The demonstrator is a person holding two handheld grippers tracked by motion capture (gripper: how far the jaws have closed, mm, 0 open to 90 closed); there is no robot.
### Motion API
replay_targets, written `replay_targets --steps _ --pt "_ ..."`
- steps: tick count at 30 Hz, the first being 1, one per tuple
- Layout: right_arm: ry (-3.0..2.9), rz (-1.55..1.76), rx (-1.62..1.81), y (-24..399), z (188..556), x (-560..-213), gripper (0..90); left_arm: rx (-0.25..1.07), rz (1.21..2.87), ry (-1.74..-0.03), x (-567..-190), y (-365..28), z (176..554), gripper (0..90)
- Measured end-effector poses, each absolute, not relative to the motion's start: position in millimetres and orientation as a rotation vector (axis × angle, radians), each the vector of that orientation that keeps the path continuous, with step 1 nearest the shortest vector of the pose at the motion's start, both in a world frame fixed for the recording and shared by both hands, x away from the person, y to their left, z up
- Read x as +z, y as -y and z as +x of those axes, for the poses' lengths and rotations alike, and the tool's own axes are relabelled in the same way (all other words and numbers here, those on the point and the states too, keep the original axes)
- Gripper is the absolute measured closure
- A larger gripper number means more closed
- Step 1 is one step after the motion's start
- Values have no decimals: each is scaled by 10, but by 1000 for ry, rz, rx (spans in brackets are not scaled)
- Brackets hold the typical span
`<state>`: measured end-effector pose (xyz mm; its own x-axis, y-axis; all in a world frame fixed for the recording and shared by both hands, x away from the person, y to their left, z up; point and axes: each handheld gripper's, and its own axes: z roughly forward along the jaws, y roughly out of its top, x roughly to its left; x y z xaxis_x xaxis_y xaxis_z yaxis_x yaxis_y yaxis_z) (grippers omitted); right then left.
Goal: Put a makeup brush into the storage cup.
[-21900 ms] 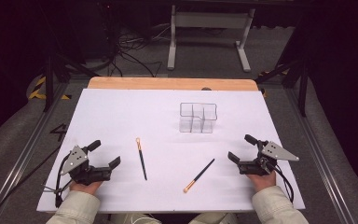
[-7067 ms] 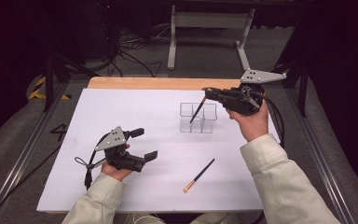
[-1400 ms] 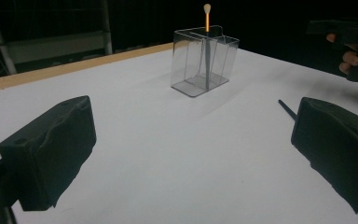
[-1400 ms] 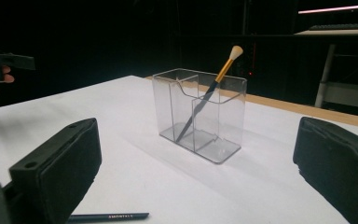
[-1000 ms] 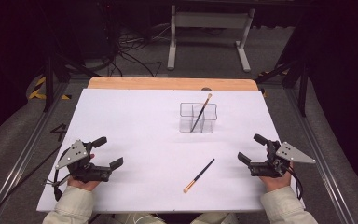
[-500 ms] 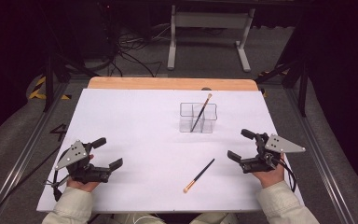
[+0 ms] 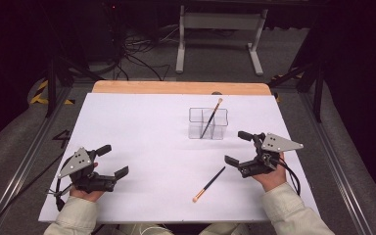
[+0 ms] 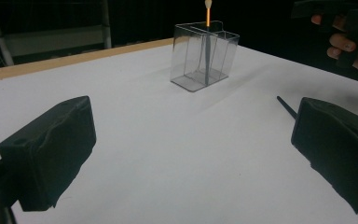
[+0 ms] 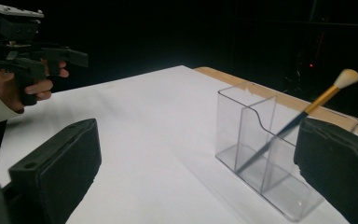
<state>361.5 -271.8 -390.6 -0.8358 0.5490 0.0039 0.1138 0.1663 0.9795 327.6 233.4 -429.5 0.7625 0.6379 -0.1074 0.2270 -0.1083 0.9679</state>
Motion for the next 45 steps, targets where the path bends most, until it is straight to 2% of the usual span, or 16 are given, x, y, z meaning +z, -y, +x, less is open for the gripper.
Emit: replay_targets --steps 11,16,45 --pt "-2179 583 1701 2485 3670 -3820 6 393 1684 -690 -4296 -2327 3274 6" --pt "-2264 571 1684 2420 3691 -3772 36 392 1684 -690 -4296 -2327 3273 6" --pt "-2623 475 1339 2140 3813 -3695 70 418 1701 -709 -4303 -2386 3193 6"
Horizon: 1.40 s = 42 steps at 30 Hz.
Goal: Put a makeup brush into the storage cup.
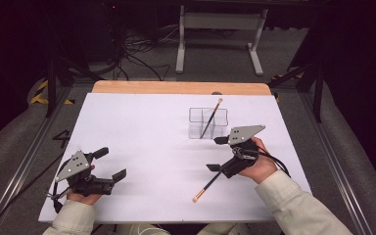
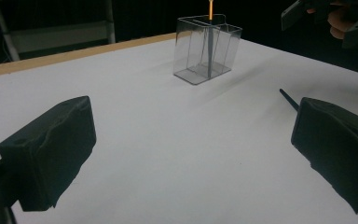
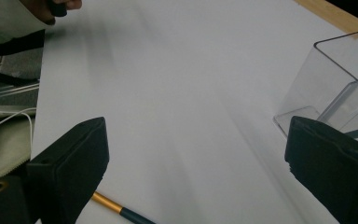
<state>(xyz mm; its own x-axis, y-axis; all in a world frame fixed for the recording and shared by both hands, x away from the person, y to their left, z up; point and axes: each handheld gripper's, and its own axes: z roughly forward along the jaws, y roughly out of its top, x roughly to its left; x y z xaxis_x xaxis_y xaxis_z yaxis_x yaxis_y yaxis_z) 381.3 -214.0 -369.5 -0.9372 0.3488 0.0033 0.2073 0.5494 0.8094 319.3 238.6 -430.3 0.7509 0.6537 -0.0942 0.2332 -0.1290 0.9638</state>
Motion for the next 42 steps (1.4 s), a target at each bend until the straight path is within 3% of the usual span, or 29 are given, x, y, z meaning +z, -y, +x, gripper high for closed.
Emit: replay_targets --steps 24,42 --pt "-2806 404 1114 1988 3893 -3709 87 414 1707 -714 -4312 -2408 3186 5" --pt "-2936 343 964 1918 3960 -3833 176 423 1712 -724 -4310 -2437 3161 5"
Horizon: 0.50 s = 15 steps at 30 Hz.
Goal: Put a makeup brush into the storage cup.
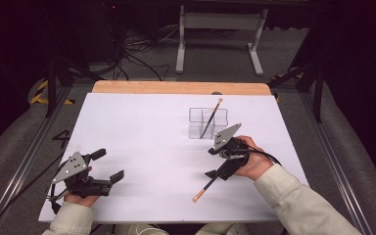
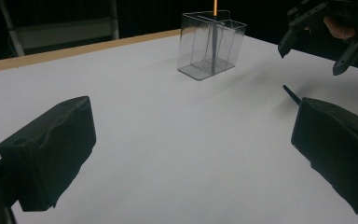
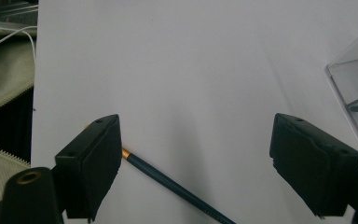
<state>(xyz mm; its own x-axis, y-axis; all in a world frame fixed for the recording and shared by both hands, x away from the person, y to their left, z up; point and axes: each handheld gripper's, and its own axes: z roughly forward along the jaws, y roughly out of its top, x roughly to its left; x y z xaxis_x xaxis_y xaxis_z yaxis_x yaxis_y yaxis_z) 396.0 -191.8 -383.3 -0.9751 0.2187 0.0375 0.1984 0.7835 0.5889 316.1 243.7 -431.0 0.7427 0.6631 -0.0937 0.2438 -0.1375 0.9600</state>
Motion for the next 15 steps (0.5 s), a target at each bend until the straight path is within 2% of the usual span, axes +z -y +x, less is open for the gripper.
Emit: replay_targets --steps 15 --pt "-3022 303 794 1846 3956 -3950 178 419 1714 -723 -4314 -2425 3172 5"
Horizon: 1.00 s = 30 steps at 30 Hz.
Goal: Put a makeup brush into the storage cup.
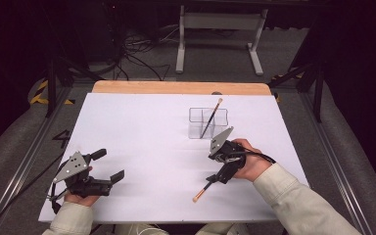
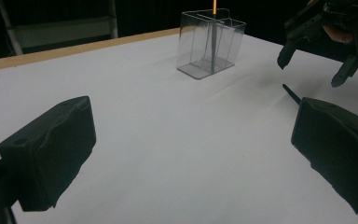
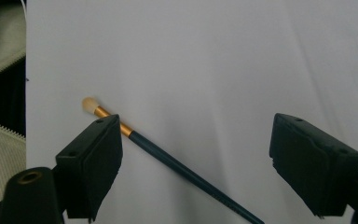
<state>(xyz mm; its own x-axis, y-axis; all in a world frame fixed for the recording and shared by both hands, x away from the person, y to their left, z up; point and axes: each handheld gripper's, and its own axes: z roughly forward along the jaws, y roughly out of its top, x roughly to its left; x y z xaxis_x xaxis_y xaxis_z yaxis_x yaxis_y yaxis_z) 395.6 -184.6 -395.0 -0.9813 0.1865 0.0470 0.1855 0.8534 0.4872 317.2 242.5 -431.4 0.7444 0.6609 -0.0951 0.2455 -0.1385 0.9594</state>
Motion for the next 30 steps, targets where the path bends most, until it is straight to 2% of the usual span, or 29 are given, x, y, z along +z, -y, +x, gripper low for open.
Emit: replay_targets --steps 17,21,23,30 --pt "-3091 289 658 1793 3951 -4057 220 416 1708 -726 -4309 -2438 3175 6" --pt "-3101 264 625 1784 3960 -4084 249 414 1710 -725 -4310 -2436 3177 6" --pt "-3122 273 590 1779 3958 -4090 294 414 1710 -724 -4312 -2432 3178 5" --pt "-3163 231 506 1760 3976 -4140 334 412 1711 -725 -4312 -2434 3180 6"
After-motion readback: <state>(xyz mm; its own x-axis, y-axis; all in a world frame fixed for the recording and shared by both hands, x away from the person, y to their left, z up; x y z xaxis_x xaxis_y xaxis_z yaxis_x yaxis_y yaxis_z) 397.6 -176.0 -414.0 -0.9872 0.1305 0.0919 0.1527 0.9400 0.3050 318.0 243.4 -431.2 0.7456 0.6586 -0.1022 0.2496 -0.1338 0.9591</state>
